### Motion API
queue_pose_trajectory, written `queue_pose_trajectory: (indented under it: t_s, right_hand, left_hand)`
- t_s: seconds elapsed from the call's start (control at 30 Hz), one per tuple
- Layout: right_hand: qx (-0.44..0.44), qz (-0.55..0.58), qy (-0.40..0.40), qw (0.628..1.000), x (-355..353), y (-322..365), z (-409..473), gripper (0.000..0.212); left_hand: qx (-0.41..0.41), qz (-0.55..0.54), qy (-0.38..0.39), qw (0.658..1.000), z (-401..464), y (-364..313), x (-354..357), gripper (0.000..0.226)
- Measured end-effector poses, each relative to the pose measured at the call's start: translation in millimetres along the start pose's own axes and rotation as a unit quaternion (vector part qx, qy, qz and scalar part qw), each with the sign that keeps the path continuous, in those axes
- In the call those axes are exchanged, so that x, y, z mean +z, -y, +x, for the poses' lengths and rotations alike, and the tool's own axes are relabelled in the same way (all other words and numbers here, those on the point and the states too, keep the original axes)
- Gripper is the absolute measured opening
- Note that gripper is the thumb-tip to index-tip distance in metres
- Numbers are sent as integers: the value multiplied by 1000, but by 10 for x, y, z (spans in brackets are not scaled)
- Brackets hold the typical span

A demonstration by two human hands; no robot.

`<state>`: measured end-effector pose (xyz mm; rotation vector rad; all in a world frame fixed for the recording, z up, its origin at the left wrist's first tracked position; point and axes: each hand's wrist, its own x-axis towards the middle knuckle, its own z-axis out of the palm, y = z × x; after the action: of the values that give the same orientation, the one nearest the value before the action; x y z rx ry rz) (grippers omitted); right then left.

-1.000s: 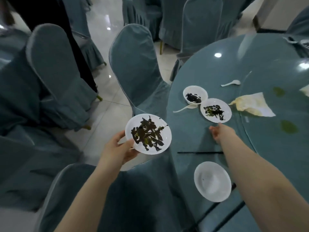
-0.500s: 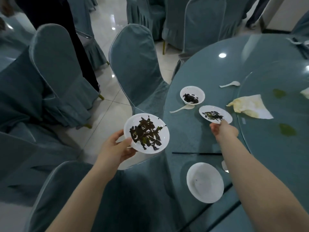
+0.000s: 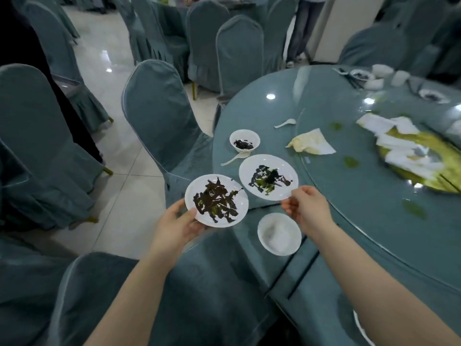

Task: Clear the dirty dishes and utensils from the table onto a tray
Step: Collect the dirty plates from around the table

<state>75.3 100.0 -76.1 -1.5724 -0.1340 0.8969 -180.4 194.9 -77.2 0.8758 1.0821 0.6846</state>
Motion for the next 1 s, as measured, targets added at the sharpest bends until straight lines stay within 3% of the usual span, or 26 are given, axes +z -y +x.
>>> queue_pose_trajectory:
  t_s: [0.1, 0.3, 0.63, 0.77, 1.0]
  right_hand:
    - [-28, -25, 17, 999, -14, -102, -513, 13]
    - [-48, -56, -27, 997, 54, -415, -1396, 7]
    - [-62, -3, -112, 992, -19, -618, -2416, 12]
    - [-63, 83, -134, 986, -301, -631, -2665, 18]
    - [-92, 95, -206, 970, -1434, -754, -3361, 23]
  left_hand:
    - [-10, -7, 48, 999, -193, -22, -64, 23]
    - [20, 41, 175, 984, -609, -17, -318, 20]
    - [27, 95, 274, 957, -1207, -44, -378, 27]
    - [5, 85, 315, 945, -1470, 11, -167, 21]
    - [-7, 120, 420, 900, -2270, 456, 596, 25]
